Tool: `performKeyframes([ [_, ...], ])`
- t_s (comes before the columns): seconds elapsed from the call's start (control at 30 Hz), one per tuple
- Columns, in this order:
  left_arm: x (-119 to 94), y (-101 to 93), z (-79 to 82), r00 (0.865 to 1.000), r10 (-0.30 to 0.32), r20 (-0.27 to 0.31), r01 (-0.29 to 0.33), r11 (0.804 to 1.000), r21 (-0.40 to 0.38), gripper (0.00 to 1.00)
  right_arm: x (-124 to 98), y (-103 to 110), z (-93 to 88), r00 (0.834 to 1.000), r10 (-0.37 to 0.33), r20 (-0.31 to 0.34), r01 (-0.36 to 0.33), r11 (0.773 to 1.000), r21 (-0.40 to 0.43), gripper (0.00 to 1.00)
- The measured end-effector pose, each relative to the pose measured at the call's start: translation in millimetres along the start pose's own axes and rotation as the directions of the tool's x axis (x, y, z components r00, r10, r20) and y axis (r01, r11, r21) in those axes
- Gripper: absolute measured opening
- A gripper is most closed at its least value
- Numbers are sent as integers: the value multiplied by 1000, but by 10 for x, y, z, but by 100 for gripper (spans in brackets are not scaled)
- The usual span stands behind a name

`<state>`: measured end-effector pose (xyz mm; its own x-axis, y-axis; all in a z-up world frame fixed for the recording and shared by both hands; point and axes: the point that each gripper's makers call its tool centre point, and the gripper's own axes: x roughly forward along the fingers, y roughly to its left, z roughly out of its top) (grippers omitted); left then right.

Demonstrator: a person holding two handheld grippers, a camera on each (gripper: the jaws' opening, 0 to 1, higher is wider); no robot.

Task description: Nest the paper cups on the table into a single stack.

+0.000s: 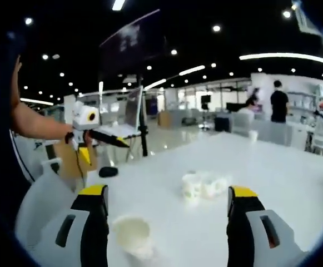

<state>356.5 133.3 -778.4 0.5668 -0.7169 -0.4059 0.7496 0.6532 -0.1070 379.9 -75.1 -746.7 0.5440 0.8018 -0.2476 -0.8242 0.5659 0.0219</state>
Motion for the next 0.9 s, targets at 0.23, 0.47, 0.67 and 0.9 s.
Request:
performKeyframes([
  [0.23,52,-27,-30,1000,-6,10,6,1000,-3,98,-328,-275,-190,989,-69,-128,62,996,-58,90],
  [0.47,64,-60,1,1000,14,28,-14,1000,-7,98,-580,-390,-324,986,-85,-143,80,996,-37,94],
  [0.67,62,-140,-98,999,34,-9,-34,999,-12,98,-754,-496,-398,984,-95,-152,93,995,-17,100],
  [0.9,13,1,-66,996,90,21,-90,996,-5,98,-803,-548,-512,980,-107,-168,105,994,-19,100],
])
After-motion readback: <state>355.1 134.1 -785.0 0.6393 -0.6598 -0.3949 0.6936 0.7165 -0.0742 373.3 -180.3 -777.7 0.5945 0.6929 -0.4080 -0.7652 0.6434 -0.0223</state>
